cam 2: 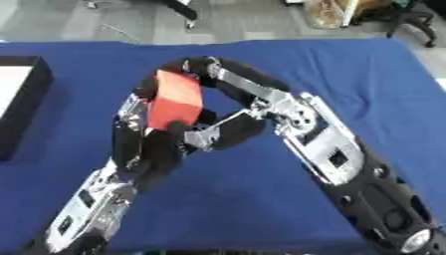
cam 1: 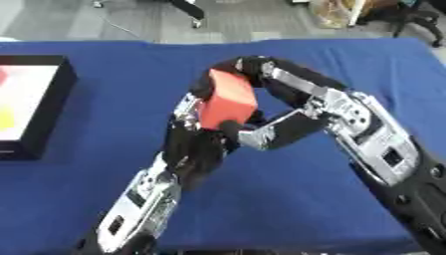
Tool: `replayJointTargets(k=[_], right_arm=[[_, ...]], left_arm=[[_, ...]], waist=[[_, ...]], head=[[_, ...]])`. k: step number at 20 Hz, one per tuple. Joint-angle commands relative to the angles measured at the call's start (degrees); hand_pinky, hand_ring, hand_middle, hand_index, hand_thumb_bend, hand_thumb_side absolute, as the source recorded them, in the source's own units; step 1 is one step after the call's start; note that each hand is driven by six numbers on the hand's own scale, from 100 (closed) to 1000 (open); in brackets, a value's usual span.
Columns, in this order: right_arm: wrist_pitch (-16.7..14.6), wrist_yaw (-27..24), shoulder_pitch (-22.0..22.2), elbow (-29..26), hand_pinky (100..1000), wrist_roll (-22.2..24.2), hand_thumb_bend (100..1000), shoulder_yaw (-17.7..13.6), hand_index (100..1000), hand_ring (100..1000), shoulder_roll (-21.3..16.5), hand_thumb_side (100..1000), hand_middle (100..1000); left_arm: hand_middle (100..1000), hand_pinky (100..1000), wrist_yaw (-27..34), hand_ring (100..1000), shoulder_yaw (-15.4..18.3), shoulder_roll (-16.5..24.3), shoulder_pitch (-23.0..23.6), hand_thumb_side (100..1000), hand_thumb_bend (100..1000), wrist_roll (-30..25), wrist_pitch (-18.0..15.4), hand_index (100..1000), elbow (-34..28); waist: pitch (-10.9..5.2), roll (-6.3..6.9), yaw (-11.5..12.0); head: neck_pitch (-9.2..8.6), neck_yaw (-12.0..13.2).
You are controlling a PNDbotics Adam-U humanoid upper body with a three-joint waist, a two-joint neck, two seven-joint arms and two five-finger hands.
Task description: Pick up the objects with one hand, pass them to the other hand, and then place them into the box on the other side of the table.
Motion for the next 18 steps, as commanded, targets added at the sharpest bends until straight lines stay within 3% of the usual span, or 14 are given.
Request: replayJointTargets(k=[1,8,13,18], right_arm=[[-0.95,0.90,-0.96,-0.90,790,0.62,100,0.77,479,945,0.01,141,657],[-1.72,2.32,-0.91,-0.48,794,0.85,114,0.90,493,952,0.14,157,666],[-2.55,3.02,-0.66,-0.59,802,1.35,152,0.85,530,964,0.20,182,699],[-3.56,3.20,-0.45,-1.58,817,1.91,244,0.46,654,984,0.16,240,764]], left_arm=[[597,936,1.22,633,-0.32,-1.01,-1.07,1000,342,0.70,0.14,694,0.25],[432,901,4.00,530,-0.18,-1.17,-1.04,808,101,1.97,-0.60,585,0.76],[314,869,5.64,456,0.02,-1.38,-0.92,726,100,4.05,-1.20,511,1.36],[277,854,7.03,482,0.39,-1.56,-0.85,710,100,7.52,-1.84,484,2.05]], waist=[[-0.68,-0.06,-0.15],[-0.70,-0.04,-0.26],[-0.73,-0.13,-0.32],[-0.74,-0.23,-0.46]], head=[[-0.16,0.14],[-0.16,0.00],[-0.16,0.03],[-0.16,0.10]])
